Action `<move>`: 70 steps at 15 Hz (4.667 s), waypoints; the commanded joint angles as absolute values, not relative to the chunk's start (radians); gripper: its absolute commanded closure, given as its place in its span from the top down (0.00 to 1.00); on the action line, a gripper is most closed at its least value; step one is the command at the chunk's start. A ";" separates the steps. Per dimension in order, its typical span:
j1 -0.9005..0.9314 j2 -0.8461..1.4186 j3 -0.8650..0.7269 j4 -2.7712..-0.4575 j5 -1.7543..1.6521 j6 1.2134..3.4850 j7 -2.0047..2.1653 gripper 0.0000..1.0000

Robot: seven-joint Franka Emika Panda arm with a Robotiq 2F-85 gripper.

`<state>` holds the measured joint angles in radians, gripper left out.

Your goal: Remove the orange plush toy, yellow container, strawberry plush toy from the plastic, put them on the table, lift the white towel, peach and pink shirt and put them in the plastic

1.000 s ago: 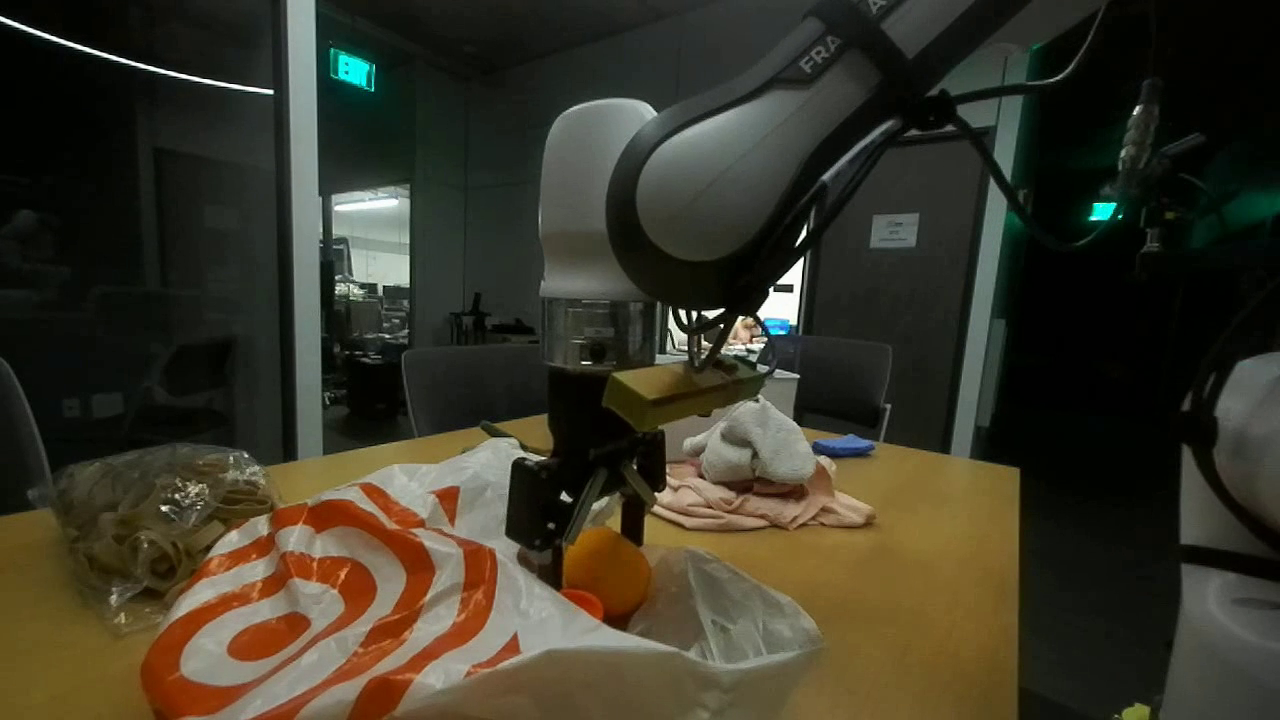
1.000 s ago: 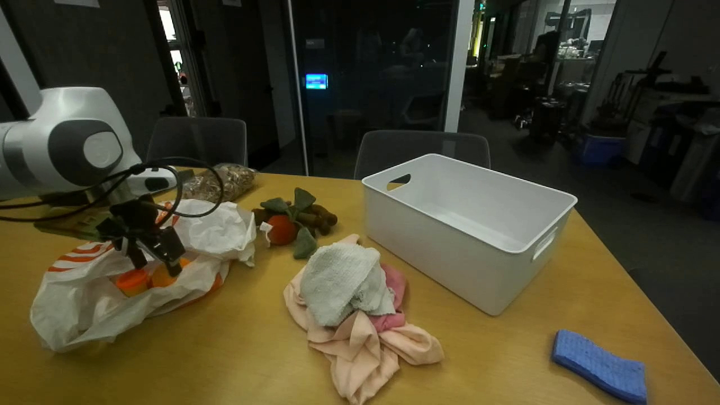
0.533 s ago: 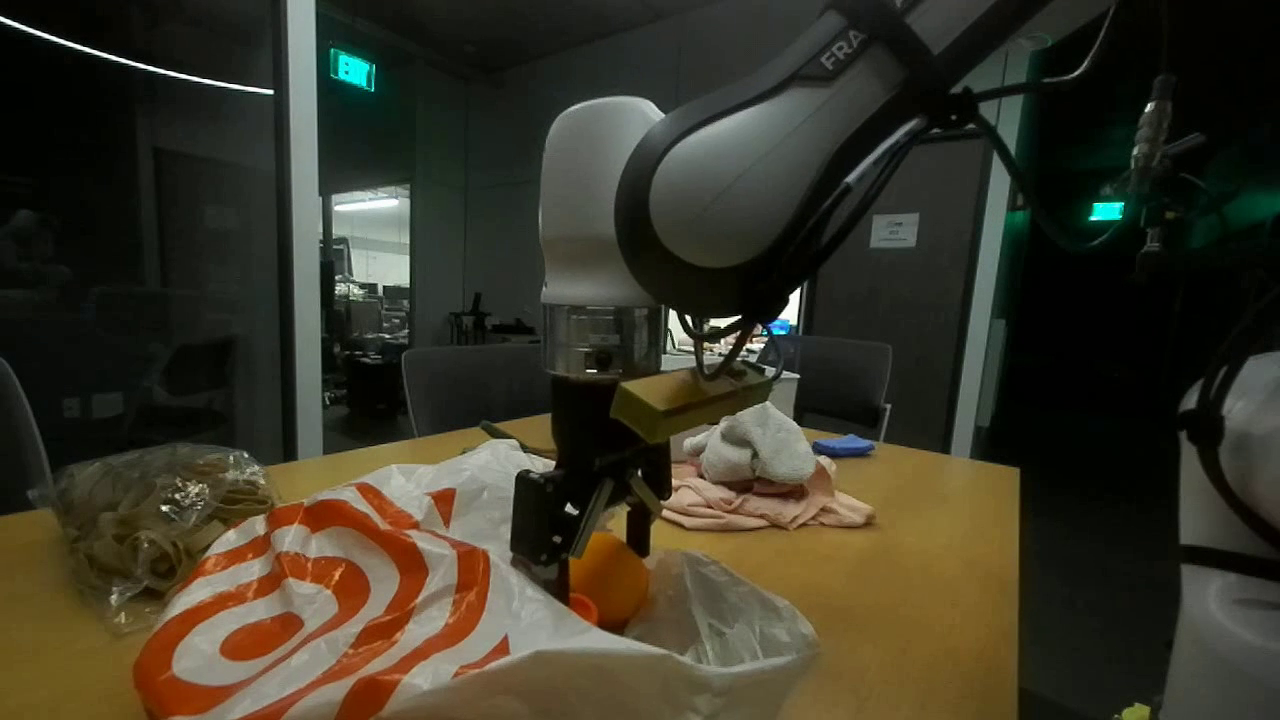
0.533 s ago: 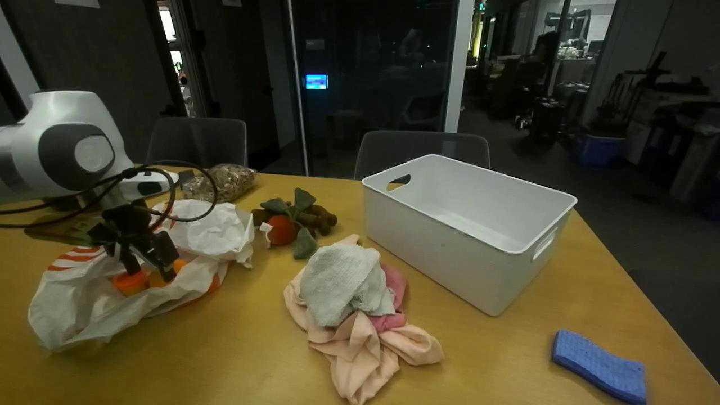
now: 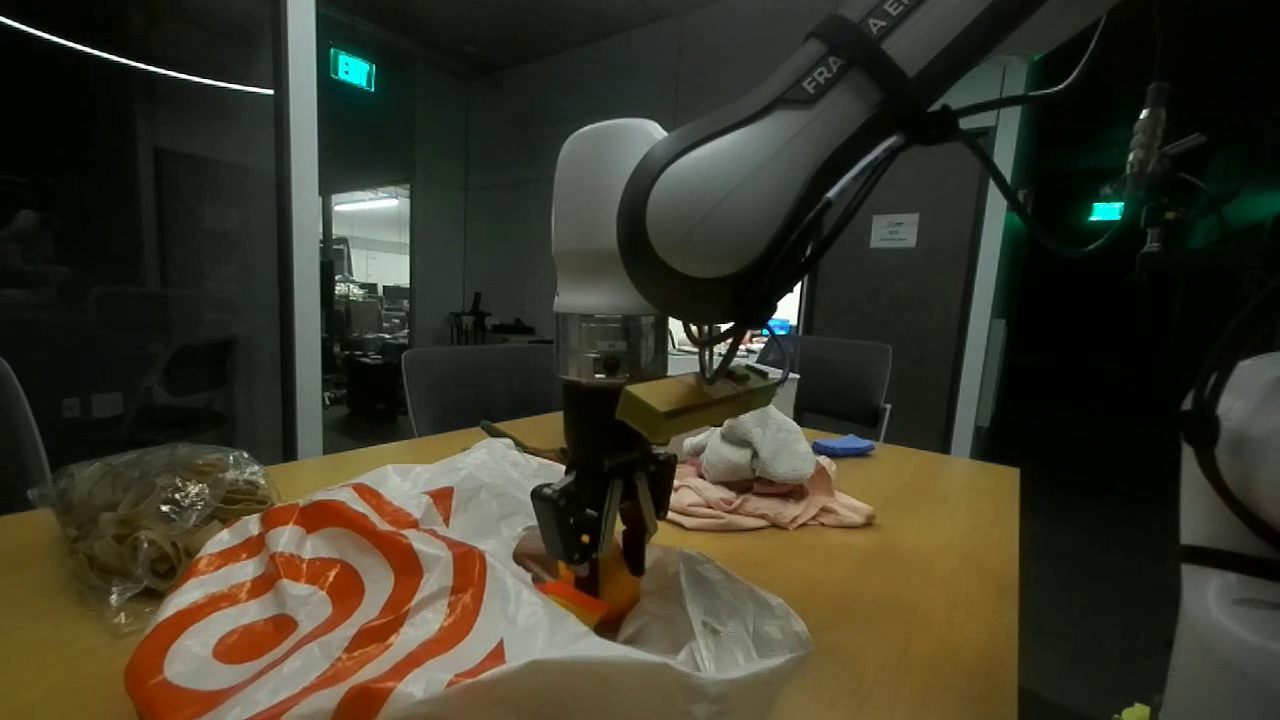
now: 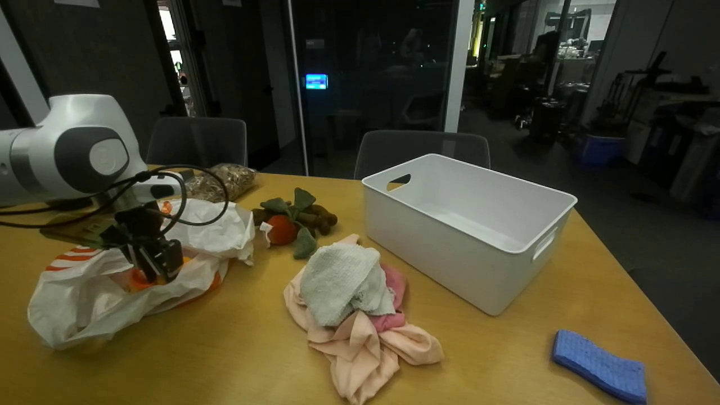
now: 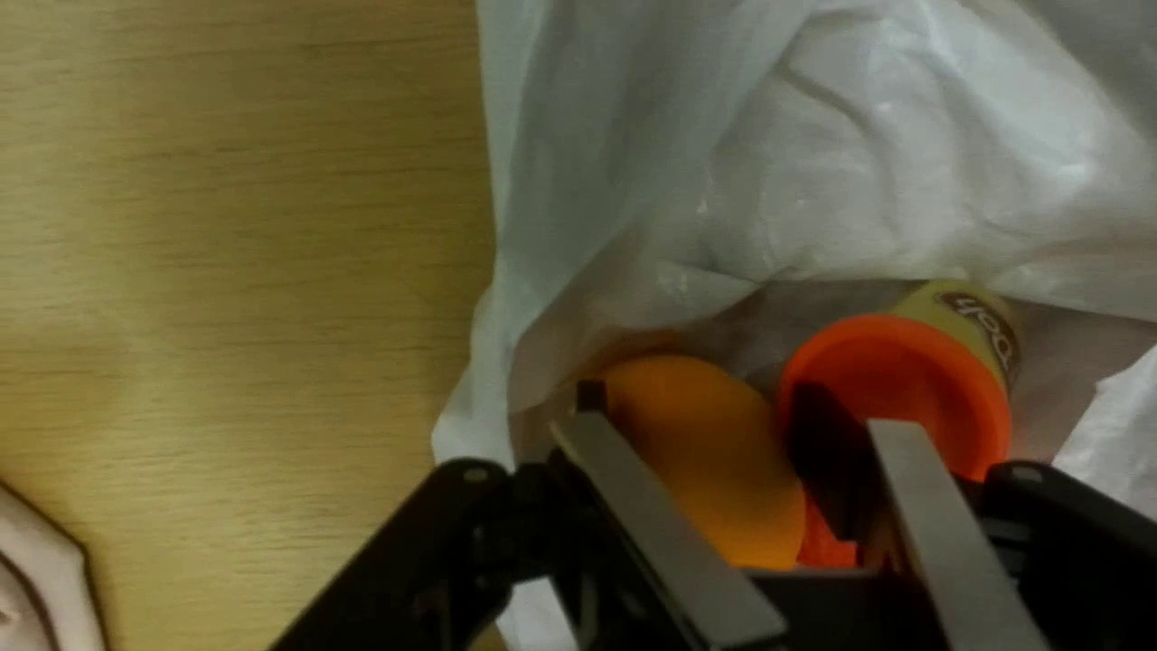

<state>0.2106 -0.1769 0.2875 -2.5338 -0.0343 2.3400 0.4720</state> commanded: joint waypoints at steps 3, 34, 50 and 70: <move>0.216 -0.223 0.283 -2.553 -0.006 2.344 0.456 0.27; -0.136 -0.185 0.215 -2.602 -0.300 2.391 0.913 0.27; 0.210 -0.423 0.231 -2.588 0.036 2.223 0.541 1.00; 0.288 -0.074 0.255 -2.458 0.269 2.297 -0.097 0.49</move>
